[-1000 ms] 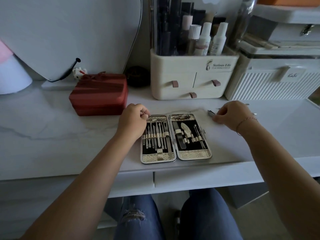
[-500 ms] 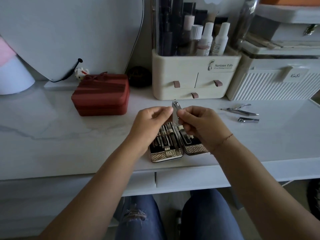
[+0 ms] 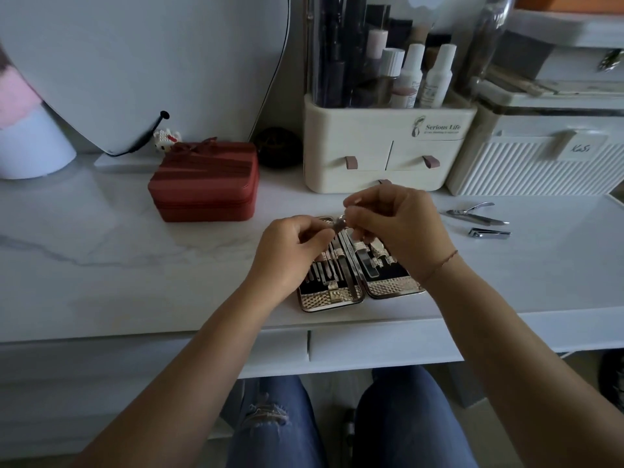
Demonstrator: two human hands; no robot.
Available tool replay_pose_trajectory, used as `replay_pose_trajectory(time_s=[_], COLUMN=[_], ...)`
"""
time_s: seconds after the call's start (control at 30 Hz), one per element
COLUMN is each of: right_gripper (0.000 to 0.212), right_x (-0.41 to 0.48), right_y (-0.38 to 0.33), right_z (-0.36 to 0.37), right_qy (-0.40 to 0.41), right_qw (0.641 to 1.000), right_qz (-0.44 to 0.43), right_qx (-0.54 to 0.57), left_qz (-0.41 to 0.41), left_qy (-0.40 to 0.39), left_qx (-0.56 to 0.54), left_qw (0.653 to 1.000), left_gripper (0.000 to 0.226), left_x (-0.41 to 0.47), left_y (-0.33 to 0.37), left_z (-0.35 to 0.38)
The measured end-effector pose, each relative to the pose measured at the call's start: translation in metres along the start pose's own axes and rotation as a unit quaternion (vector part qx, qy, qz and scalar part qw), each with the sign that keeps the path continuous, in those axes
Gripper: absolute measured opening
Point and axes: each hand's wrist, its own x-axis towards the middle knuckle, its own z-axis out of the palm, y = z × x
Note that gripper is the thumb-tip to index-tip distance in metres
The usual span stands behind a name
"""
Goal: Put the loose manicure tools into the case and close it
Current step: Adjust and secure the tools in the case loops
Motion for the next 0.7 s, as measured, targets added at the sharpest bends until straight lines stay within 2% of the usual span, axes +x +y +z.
replay_pose_trajectory(time_s=[0.13,0.2,0.37,0.47,0.63,0.7], right_gripper=[0.013,0.017,0.021,0.024,0.020,0.019], right_x=[0.004,0.000,-0.017,-0.026,-0.040,-0.040], right_y=[-0.003,0.001,0.014,0.017,0.022,0.024], right_z=[-0.009,-0.008,-0.001,-0.011,-0.024,-0.025], right_qy=[0.078,0.098,0.120,0.092,0.075,0.093], right_qw=[0.989,0.992,0.986,0.988,0.985,0.983], right_qz=[-0.028,0.004,0.081,0.111,0.156,0.161], right_qx=[-0.119,-0.077,0.077,0.058,0.001,-0.003], left_qz=[0.015,0.015,0.054,0.100,0.095,0.098], left_qy=[-0.029,-0.018,0.002,-0.004,-0.115,-0.138], left_qx=[0.011,0.011,0.055,0.126,0.174,0.198], left_qw=[0.999,1.000,0.997,0.987,0.973,0.965], left_gripper=[0.023,0.025,0.007,0.020,0.067,0.076], left_x=[-0.004,-0.006,-0.016,-0.022,-0.038,-0.040], left_y=[0.005,0.007,0.002,-0.007,-0.025,-0.027], left_z=[-0.004,-0.005,-0.006,-0.014,-0.028,-0.028])
